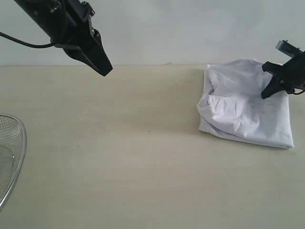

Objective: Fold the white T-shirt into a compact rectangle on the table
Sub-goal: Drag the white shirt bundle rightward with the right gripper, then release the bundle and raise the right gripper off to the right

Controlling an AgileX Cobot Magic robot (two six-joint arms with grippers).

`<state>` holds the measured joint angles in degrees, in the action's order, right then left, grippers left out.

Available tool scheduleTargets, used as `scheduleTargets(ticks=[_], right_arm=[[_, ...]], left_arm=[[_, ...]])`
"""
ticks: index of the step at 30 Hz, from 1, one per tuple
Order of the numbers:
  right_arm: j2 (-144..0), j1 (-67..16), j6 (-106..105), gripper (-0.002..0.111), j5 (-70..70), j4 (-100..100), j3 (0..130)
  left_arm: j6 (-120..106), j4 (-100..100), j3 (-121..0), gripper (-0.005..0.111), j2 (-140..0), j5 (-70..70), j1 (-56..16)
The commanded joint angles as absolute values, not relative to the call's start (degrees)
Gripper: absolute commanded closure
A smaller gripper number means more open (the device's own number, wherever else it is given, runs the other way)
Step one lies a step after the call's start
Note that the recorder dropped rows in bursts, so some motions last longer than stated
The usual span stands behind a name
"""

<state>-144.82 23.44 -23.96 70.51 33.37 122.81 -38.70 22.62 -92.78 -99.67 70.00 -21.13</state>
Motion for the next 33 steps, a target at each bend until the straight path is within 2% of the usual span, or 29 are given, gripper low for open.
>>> scheduleTargets(ticks=[1,9,11,14,16,18,20,24,26,33], right_arm=[[-144.61,23.96,-25.47,0.108,69.96,35.5,123.5],[-144.61,23.96,-25.82,0.108,69.96,36.01,123.5],[-144.61,23.96,-25.82,0.103,69.96,36.01,123.5],[-144.61,23.96,-25.82,0.08,69.96,36.01,123.5],[-144.61,23.96,-25.56,0.05,69.96,36.01,123.5],[-144.61,23.96,-23.79,0.03,69.96,35.89,123.5],[-144.61,23.96,-22.99,0.032,69.96,35.09,123.5],[-144.61,23.99,-20.27,0.05,69.96,32.34,123.5],[-144.61,24.38,-20.15,0.054,69.96,32.44,123.5],[-142.34,26.13,-20.66,0.054,69.96,34.23,119.22]], left_arm=[[-38.21,23.23,-92.5,0.102,-99.12,69.96,-20.96],[-38.21,23.23,-92.5,0.102,-99.12,69.96,-20.96],[-38.21,23.23,-92.5,0.102,-99.12,69.96,-20.96],[-38.21,23.23,-92.5,0.102,-99.12,69.96,-20.96],[-38.21,23.23,-92.5,0.102,-99.12,69.96,-20.96],[-38.21,23.23,-92.5,0.102,-99.12,69.96,-20.96],[-38.21,23.23,-92.5,0.102,-99.12,69.96,-20.96],[-38.21,23.23,-92.5,0.102,-99.12,69.96,-20.96],[-38.21,23.23,-92.5,0.102,-99.12,69.96,-20.96],[-38.21,23.1,-92.5,0.102,-99.12,69.96,-20.96]])
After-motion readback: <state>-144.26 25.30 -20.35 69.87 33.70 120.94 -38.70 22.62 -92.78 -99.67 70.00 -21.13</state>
